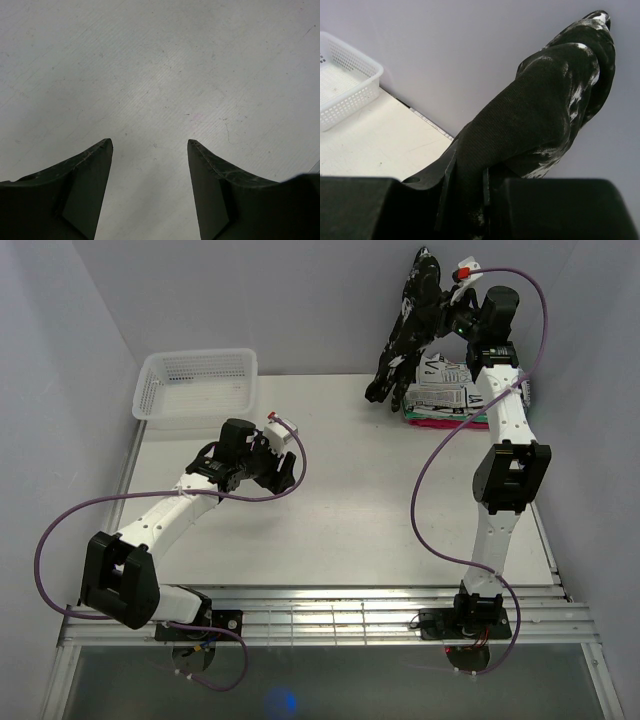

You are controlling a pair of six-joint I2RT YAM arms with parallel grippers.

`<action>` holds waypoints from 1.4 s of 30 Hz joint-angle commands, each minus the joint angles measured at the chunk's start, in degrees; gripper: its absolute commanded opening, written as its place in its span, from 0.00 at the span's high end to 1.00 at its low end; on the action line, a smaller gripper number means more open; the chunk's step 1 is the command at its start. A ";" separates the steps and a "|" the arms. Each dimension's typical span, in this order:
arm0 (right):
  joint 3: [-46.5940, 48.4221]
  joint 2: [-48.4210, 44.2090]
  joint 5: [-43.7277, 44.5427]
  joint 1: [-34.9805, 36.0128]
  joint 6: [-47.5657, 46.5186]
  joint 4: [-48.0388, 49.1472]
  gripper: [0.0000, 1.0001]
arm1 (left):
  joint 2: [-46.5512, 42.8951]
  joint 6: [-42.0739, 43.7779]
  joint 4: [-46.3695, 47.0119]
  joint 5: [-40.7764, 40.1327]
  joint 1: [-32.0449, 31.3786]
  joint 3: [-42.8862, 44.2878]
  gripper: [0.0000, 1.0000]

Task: Fold and stack the trousers
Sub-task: Neatly place the folded trousers to the corner

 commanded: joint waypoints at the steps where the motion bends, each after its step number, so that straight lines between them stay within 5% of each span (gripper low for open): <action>1: 4.22 -5.24 -1.60 -0.09 -0.19 11.53 0.92 | -0.54 -0.24 -0.56 1.06 0.15 0.64 0.28; 18: -6.76 -7.43 -3.01 -14.93 -10.11 0.82 0.92 | 1.48 -0.50 -1.27 2.38 0.15 1.61 0.30; 31: -20.90 -4.98 10.16 -21.72 -20.39 2.91 0.92 | 2.18 0.11 -1.79 1.06 0.15 1.52 0.30; 42: -11.96 8.12 16.76 -21.36 -20.75 5.80 0.92 | 1.48 -0.93 -4.34 0.43 2.68 2.05 0.30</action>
